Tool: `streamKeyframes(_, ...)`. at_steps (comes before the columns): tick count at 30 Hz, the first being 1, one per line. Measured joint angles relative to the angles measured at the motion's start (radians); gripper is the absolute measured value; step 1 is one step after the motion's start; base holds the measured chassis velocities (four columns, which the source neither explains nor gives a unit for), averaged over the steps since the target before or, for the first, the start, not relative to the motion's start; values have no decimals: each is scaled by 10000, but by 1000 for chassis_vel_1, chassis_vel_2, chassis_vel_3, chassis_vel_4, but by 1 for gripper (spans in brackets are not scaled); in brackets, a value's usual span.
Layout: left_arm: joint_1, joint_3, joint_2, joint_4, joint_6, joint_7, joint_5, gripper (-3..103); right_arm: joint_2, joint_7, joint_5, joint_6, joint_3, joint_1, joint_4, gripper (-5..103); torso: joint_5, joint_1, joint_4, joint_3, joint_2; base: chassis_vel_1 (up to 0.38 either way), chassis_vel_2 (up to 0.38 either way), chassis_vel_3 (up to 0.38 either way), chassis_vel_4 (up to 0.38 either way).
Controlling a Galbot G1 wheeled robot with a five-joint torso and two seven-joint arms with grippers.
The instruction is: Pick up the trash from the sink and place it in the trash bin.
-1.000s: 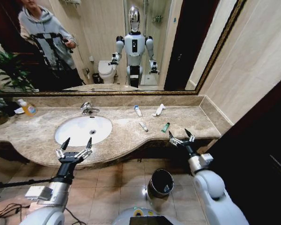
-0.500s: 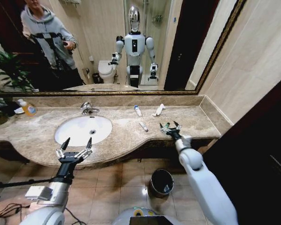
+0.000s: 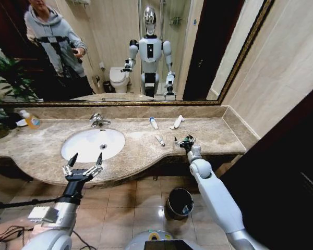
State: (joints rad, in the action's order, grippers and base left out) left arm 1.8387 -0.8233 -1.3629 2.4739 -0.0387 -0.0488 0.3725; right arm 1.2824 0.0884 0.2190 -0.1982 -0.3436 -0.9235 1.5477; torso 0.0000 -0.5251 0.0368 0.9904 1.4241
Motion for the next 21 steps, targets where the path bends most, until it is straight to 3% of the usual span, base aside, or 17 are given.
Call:
streamKeyframes(5,0,0,0,0,0,0,0,100,-20,-204,-25,110,-147,-79,-150,84,0,0,0,0,0,0,0,0,0)
streamKeyframes(7,0,0,0,0,0,0,0,100,-77,-239,0,121,-235,-121,-159,73,-1,0,0,0,0,0,0,0,0)
streamKeyframes(10,0,0,0,0,0,0,0,100,-101,-248,70,123,-290,-156,-166,68,0,0,0,0,1,0,0,0,0)
streamKeyframes(12,0,0,0,0,0,0,0,100,-124,-248,191,125,-348,-206,-174,57,0,0,0,0,1,0,0,0,0)
streamKeyframes(14,0,0,0,0,0,0,0,100,-134,-248,212,125,-363,-222,-174,57,0,0,0,0,1,0,0,0,0)
streamKeyframes(16,0,0,0,0,0,0,0,100,-227,-304,313,125,-405,-294,-137,41,0,0,0,0,0,0,0,0,0)
streamKeyframes(21,0,0,0,0,0,0,0,100,-367,-319,456,131,-452,-378,4,25,0,0,1,0,1,0,0,0,0)
